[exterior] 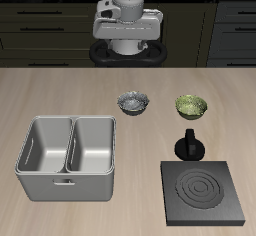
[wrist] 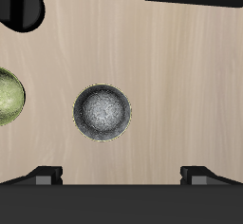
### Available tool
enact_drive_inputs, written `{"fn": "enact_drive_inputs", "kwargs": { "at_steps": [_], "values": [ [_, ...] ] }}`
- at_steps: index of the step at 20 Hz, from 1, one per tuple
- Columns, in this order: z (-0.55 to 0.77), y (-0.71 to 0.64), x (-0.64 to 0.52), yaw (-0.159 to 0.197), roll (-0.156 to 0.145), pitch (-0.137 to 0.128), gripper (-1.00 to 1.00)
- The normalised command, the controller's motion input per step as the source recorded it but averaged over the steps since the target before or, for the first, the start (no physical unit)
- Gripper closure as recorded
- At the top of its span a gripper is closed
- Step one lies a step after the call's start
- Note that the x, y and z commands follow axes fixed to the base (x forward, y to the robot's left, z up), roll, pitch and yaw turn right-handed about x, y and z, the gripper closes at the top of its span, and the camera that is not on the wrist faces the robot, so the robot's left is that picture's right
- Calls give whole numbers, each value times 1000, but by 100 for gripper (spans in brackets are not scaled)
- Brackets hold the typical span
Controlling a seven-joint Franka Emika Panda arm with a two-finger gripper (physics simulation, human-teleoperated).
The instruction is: Place the black bowl on the flat stove and turn on the flat stove
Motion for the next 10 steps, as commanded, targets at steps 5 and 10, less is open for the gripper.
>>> {"fn": "enact_drive_inputs", "kwargs": {
  "at_steps": [5, 10],
  "values": [
    [-156, -50, 87, -1, -12, 6, -100],
    [-243, -13, 125, 10, -17, 23, -100]
  ]
}}
